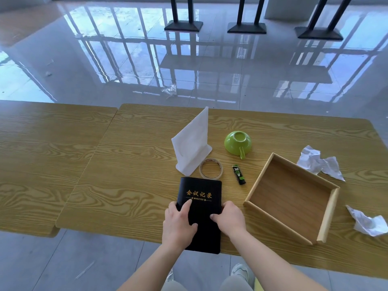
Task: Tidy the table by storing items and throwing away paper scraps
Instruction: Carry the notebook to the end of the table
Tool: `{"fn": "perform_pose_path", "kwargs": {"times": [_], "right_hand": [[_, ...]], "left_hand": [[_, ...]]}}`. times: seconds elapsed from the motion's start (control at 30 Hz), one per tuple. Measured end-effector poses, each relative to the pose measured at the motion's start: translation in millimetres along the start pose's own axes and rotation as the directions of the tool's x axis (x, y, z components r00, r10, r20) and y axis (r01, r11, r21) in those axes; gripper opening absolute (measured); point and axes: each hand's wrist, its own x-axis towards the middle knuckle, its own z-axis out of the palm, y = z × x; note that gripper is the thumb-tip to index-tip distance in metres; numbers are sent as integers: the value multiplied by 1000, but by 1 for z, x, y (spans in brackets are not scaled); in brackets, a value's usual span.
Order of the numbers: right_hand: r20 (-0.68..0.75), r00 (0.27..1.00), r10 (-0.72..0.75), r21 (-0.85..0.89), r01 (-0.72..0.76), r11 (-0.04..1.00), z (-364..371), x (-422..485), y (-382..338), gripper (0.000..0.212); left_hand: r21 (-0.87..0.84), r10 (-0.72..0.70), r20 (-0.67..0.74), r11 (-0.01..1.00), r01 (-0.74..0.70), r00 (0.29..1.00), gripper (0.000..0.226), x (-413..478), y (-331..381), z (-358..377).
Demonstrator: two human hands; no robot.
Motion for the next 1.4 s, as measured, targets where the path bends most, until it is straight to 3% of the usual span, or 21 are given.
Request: {"fn": "perform_pose_path", "kwargs": {"times": [0.23,0.93,1.4], "right_hand": [[34,998,54,97,-57,994,-2,0,2,38],[-31,998,-48,188,53,981,-17,-13,3,29],[-232,972,-43,293,112,949,-102,1,34,27]], "left_hand": [[-92,15,-31,996,-18,999,76,-3,-5,0],[-186,72,-123,978,-94,990,75,-14,-3,-4],[-161,248,-176,947,-277,952,77,12,89,-13]]}}
